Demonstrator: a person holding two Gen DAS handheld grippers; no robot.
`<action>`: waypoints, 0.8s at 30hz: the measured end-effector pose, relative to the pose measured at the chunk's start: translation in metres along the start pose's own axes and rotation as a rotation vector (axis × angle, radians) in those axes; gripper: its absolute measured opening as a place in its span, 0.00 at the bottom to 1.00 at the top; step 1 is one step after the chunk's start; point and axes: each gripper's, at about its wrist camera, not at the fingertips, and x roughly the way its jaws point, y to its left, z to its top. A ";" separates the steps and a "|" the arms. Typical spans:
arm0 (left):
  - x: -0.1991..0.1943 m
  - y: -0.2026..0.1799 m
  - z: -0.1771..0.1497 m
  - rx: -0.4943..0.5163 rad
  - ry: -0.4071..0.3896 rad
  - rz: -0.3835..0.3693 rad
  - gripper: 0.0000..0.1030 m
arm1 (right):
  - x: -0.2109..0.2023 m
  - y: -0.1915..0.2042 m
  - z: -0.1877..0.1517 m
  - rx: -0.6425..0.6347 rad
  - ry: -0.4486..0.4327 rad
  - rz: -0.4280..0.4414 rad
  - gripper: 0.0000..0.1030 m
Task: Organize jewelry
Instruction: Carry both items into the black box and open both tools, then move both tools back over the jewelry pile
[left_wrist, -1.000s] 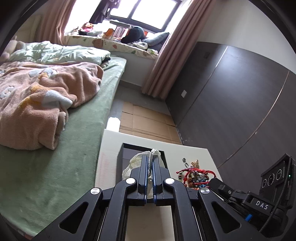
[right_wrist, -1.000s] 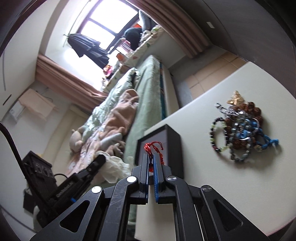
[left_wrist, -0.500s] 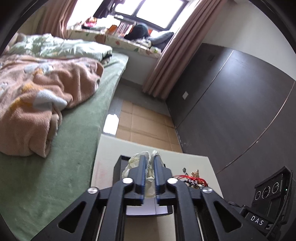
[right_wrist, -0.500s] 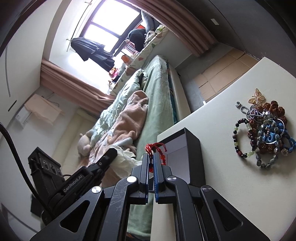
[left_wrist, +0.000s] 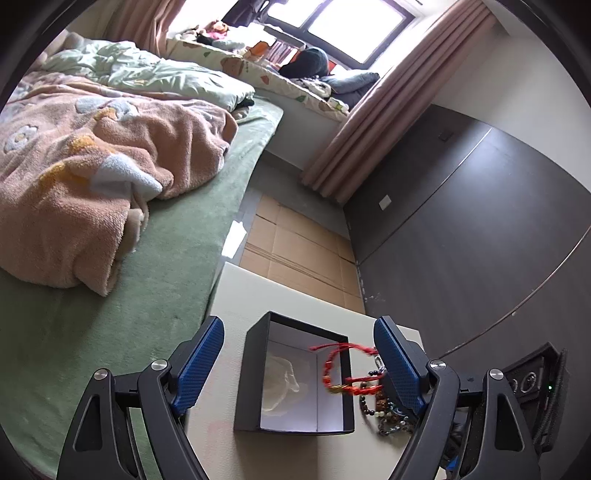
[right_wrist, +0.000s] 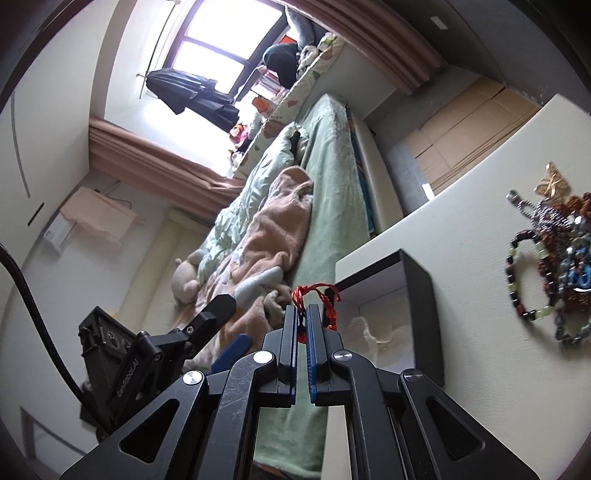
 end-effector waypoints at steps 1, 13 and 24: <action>-0.001 0.000 0.000 0.003 0.000 0.001 0.81 | 0.009 0.001 -0.001 -0.010 0.040 -0.028 0.07; -0.006 -0.007 -0.007 0.038 0.014 -0.011 0.81 | -0.034 -0.014 -0.001 -0.034 0.016 -0.233 0.63; -0.006 -0.039 -0.037 0.156 0.047 -0.013 0.81 | -0.104 -0.040 -0.003 -0.011 -0.036 -0.319 0.64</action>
